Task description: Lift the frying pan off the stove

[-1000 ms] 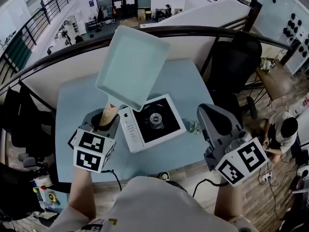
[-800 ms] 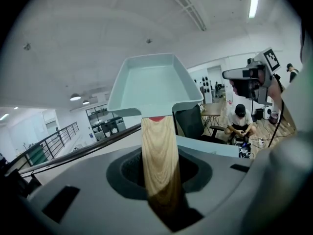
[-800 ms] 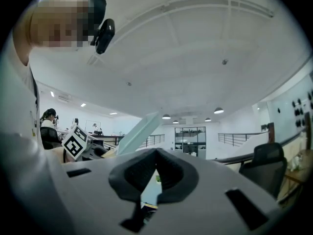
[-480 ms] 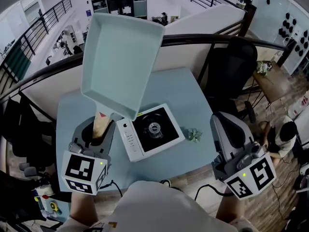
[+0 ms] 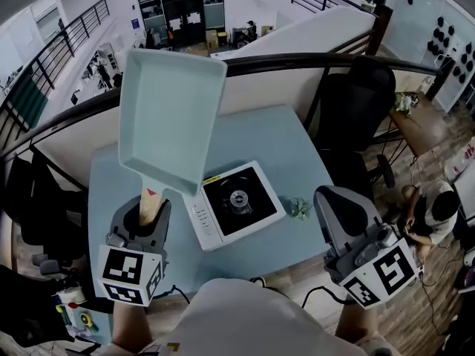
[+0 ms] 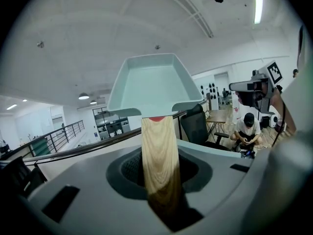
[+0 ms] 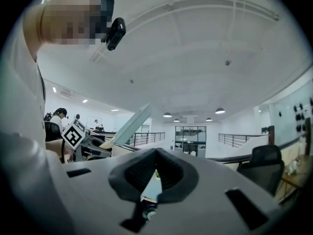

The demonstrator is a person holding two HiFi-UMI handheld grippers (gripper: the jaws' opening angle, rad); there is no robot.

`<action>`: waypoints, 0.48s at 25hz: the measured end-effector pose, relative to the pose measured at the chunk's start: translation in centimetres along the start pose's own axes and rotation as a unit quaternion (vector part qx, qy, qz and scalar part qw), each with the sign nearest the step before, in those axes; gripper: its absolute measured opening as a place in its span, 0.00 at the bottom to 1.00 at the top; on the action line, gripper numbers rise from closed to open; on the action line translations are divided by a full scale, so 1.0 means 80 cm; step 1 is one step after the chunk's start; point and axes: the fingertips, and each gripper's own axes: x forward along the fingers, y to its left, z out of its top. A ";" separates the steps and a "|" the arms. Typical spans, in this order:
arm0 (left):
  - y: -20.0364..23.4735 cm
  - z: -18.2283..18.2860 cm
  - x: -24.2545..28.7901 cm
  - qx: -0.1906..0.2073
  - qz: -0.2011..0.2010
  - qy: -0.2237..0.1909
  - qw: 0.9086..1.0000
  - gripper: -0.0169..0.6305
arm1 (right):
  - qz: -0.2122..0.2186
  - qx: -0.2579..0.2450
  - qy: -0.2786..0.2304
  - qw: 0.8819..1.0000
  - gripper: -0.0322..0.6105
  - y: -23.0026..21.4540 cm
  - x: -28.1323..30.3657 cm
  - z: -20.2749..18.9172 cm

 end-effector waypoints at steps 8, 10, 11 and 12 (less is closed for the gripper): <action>0.000 -0.008 -0.002 -0.007 0.005 0.005 1.000 0.21 | 0.004 0.009 0.011 1.000 0.06 0.001 0.004 -0.014; 0.001 -0.008 -0.003 -0.006 0.006 0.006 1.000 0.21 | 0.003 0.012 0.013 1.000 0.06 0.000 0.004 -0.016; 0.001 -0.008 -0.003 -0.006 0.006 0.008 1.000 0.21 | 0.003 0.012 0.013 1.000 0.06 0.001 0.004 -0.016; 0.002 -0.008 -0.003 -0.007 0.006 0.009 1.000 0.21 | 0.003 0.012 0.014 1.000 0.06 0.001 0.004 -0.015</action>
